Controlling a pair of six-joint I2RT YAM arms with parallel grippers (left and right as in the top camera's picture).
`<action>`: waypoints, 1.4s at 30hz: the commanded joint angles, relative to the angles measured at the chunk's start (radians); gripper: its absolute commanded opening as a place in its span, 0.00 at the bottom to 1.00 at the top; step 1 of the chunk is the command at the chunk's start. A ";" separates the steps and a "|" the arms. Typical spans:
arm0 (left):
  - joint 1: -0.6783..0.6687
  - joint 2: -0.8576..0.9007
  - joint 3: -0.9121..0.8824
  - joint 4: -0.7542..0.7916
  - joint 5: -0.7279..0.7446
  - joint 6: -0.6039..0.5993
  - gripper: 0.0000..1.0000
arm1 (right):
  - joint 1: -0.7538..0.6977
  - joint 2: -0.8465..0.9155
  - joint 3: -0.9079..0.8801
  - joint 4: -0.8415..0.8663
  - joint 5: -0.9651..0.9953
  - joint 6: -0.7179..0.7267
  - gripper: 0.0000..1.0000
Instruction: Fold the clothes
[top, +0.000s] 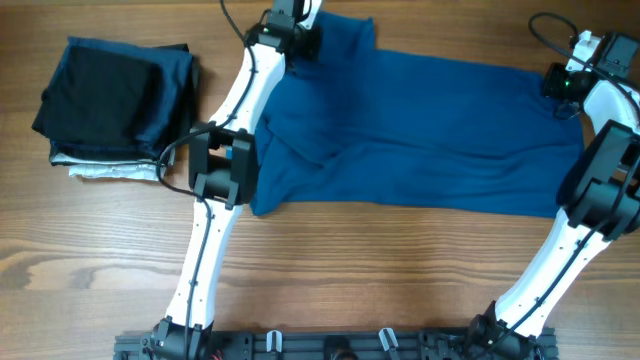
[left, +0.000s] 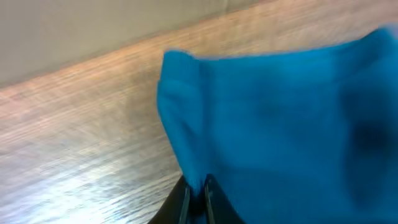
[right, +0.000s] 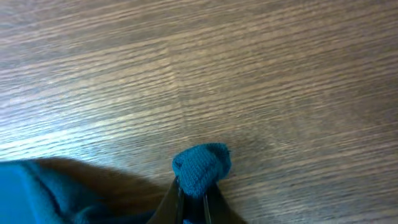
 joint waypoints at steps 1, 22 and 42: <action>0.006 -0.123 -0.004 -0.013 -0.006 0.001 0.10 | 0.005 -0.087 -0.012 -0.032 -0.040 0.007 0.04; 0.019 -0.137 -0.010 -0.153 0.111 -0.003 0.67 | -0.023 -0.224 -0.012 -0.274 -0.040 0.001 0.04; 0.032 0.102 -0.010 0.180 -0.017 -0.058 0.62 | -0.022 -0.224 -0.013 -0.257 -0.040 0.000 0.04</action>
